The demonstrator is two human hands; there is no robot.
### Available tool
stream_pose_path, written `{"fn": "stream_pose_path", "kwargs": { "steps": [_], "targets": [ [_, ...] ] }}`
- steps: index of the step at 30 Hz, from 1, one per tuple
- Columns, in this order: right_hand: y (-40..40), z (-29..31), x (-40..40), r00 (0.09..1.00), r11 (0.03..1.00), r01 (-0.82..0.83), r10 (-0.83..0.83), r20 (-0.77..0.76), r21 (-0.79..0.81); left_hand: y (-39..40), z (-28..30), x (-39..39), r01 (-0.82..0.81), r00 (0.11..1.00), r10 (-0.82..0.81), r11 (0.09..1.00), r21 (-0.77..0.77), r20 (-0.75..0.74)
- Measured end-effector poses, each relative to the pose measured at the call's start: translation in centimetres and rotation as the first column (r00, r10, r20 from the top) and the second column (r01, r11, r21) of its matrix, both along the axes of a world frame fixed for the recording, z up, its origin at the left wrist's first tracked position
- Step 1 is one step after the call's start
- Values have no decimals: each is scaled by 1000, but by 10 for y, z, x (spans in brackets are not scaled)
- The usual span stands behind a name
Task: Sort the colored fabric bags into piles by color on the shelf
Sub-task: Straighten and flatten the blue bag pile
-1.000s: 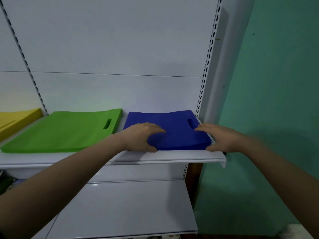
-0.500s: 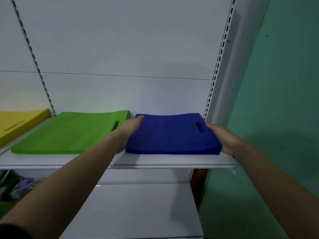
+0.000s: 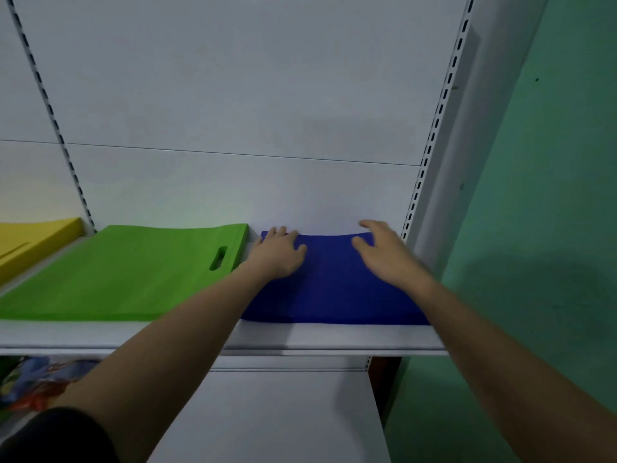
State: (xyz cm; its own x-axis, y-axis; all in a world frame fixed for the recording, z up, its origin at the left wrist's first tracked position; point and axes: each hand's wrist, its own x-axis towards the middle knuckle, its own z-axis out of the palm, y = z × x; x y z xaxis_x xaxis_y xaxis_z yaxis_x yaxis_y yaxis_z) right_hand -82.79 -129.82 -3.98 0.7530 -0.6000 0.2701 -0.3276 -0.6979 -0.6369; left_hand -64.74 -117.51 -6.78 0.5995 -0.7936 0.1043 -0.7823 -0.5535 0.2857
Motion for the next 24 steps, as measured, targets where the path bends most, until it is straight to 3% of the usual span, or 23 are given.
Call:
{"fn": "stream_pose_path", "kwargs": {
  "steps": [4,8,24],
  "targets": [
    [7,-18,58,946,954,-183,105,-307,-239,-20,-17,11,-24,997,17,995,95,74],
    [-7,-31,91,853,946,-225,76,-516,-233,-22,-31,16,-57,997,52,992,114,51],
    [-16,-57,102,845,951,-196,40,-533,-239,-24,-32,13,-119,993,112,975,186,45]
  ]
}}
